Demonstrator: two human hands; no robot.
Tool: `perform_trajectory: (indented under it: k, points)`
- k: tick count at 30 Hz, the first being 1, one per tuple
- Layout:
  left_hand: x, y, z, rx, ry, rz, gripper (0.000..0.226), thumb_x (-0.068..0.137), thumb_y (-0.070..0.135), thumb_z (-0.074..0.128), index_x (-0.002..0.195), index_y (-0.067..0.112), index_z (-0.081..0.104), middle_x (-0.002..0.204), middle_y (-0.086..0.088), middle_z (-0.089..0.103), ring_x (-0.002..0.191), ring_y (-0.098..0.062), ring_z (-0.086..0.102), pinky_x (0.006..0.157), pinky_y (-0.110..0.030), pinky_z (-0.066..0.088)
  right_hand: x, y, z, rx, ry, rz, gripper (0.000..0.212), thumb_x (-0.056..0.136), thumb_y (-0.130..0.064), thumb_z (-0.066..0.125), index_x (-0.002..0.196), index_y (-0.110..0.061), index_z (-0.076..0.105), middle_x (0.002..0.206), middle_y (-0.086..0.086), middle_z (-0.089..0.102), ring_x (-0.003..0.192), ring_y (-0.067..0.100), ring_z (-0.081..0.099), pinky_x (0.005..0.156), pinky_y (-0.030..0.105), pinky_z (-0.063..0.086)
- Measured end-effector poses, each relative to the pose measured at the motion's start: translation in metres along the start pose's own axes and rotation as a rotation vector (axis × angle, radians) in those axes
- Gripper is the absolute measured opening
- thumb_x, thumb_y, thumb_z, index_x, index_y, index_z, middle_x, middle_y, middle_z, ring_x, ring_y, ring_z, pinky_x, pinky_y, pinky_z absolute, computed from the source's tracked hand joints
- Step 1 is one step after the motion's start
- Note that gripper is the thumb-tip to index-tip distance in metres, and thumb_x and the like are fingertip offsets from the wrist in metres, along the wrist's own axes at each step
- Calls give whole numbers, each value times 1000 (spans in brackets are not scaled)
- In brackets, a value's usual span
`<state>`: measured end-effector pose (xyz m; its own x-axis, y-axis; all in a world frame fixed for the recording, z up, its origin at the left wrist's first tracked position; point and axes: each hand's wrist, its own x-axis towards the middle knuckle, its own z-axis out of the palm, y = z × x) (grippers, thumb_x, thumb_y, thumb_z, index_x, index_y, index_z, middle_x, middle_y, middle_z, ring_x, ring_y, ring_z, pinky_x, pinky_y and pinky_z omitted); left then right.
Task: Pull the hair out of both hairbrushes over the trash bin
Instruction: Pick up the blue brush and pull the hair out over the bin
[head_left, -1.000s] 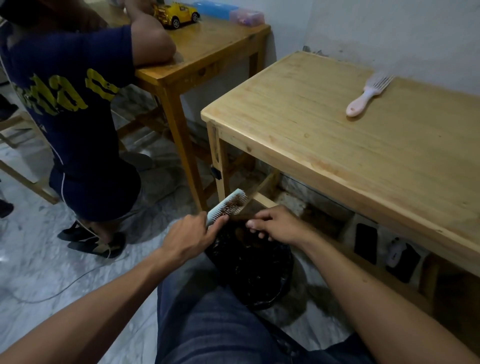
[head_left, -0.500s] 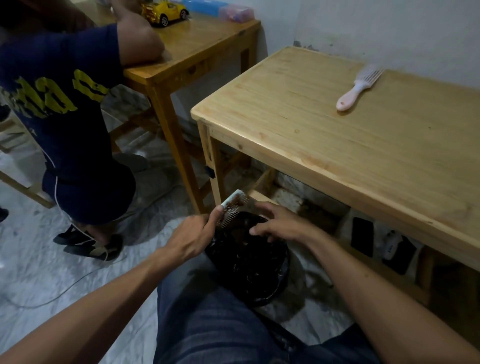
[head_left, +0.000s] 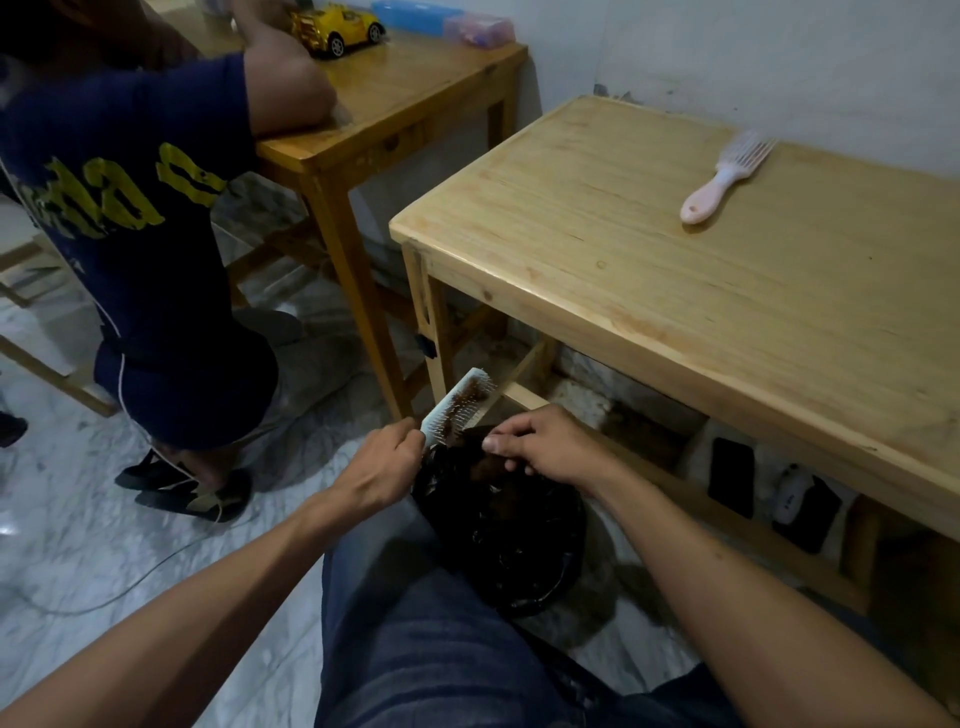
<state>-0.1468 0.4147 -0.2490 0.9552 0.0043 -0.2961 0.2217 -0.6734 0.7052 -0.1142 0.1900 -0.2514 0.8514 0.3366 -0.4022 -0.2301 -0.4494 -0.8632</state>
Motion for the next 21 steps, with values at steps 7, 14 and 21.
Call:
perform_trajectory:
  k: [7, 14, 21]
  points:
    - [2, -2, 7, -99, 60, -122, 39, 96, 34, 32, 76, 12, 57, 70, -14, 59, 58, -27, 53, 50, -39, 44, -5, 3, -10, -58, 48, 37, 8, 89, -29, 78, 82, -31, 81, 65, -7, 75, 64, 3, 66, 63, 22, 49]
    - [15, -16, -8, -286, 169, -364, 33, 96, 21, 36, 84, -1, 57, 62, -13, 51, 46, -24, 48, 43, -29, 37, -13, 19, -21, -145, 66, 60, 9, 91, -29, 75, 93, -26, 83, 73, -4, 76, 71, 8, 66, 69, 26, 49]
    - [4, -1, 7, 13, 0, -2, 36, 103, 34, 35, 78, 19, 56, 73, -4, 61, 62, -20, 54, 55, -32, 42, -1, -2, -7, -43, 35, 82, 67, 92, -37, 72, 151, -26, 43, 137, -3, 59, 87, 15, 72, 59, 22, 53]
